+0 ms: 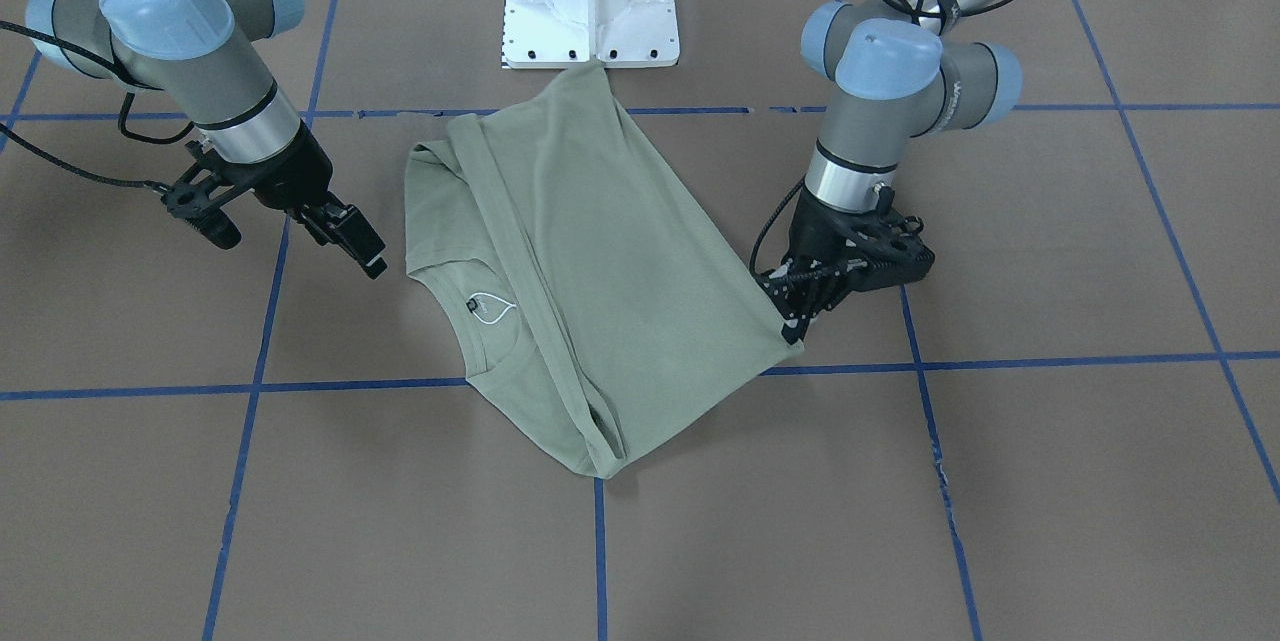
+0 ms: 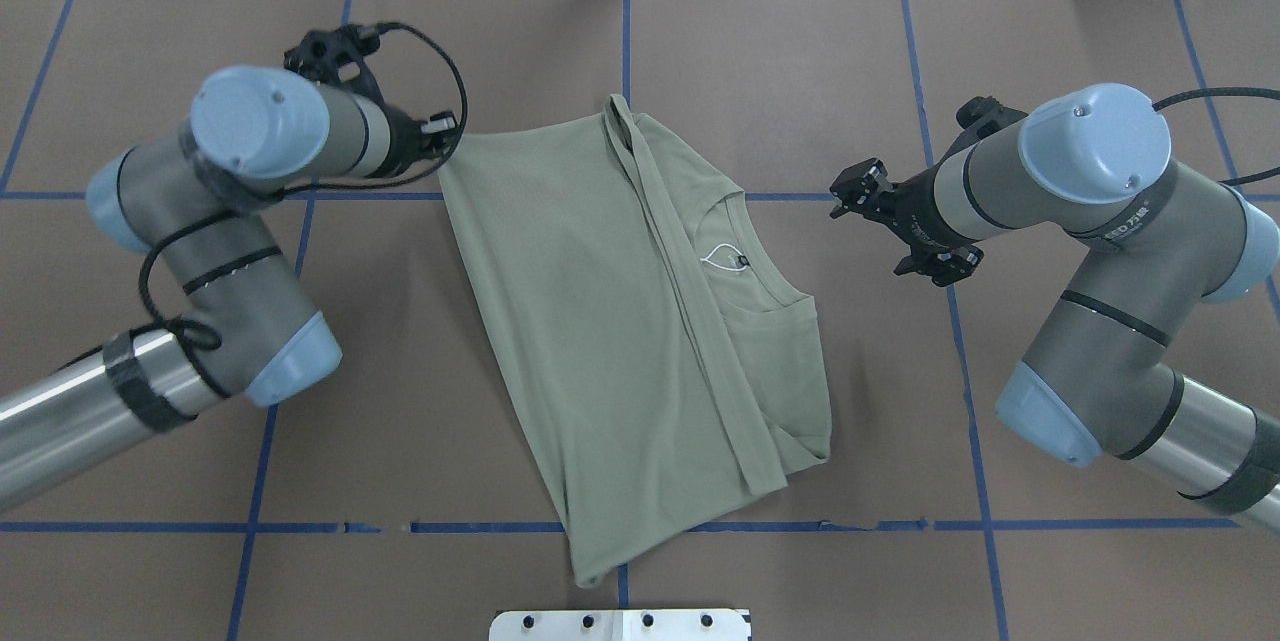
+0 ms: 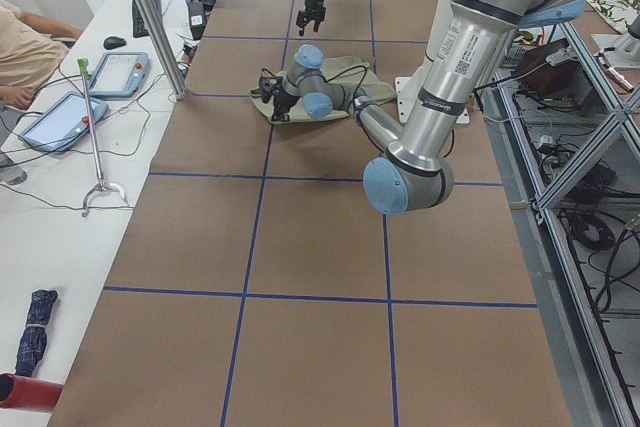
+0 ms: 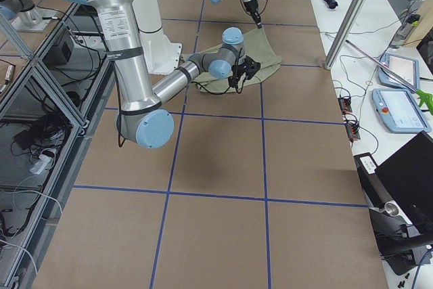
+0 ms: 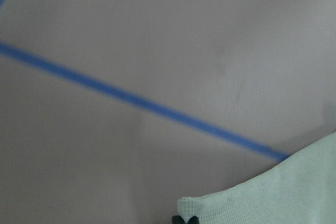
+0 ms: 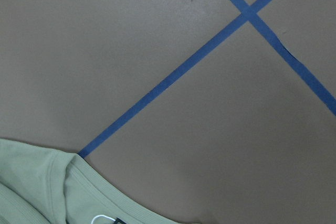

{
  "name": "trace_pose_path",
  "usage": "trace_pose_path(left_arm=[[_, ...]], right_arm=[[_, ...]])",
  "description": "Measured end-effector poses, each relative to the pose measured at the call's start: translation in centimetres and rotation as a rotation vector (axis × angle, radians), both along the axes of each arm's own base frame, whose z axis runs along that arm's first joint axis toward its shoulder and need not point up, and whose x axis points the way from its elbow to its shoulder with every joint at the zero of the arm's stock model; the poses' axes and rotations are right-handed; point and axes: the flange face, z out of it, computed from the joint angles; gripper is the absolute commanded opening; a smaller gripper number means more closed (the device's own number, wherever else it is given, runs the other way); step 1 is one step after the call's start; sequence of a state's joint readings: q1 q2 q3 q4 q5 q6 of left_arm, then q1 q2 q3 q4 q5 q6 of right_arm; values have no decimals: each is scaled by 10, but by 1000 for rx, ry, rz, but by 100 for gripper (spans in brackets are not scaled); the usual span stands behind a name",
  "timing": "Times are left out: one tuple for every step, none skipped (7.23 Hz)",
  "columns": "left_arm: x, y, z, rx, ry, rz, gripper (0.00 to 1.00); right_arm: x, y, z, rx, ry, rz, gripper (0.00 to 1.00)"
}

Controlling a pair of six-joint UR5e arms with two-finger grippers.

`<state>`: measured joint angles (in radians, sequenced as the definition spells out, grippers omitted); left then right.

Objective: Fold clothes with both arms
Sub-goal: 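Move the right gripper onto the shirt's collar side and grasp the edge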

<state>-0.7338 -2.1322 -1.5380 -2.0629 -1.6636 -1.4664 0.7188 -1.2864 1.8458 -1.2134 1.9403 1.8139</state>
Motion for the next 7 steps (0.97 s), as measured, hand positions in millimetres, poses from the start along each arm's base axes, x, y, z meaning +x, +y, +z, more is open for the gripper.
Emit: trace_pose_path(left_arm=[[-3, -50, -11, 21, 22, -52, 0], [-3, -87, -13, 39, 49, -92, 30], [-4, -109, -9, 50, 69, -115, 59], [-6, -117, -8, 61, 82, -124, 65], [-11, -116, -12, 74, 101, -120, 65], [-18, -107, -19, 81, 131, -91, 65], [-31, -94, -23, 81, 168, -45, 65]], right_arm=[[-2, 0, -4, 4, -6, -2, 100], [-6, 1, -11, 12, -14, -7, 100], [-12, 2, -21, 25, -26, -16, 100], [-21, 6, -35, 50, -40, -22, 100], [-37, 15, -52, 82, -54, -29, 100], [-62, 31, -69, 116, -60, -40, 100], [-92, 54, -76, 151, -43, -48, 100]])
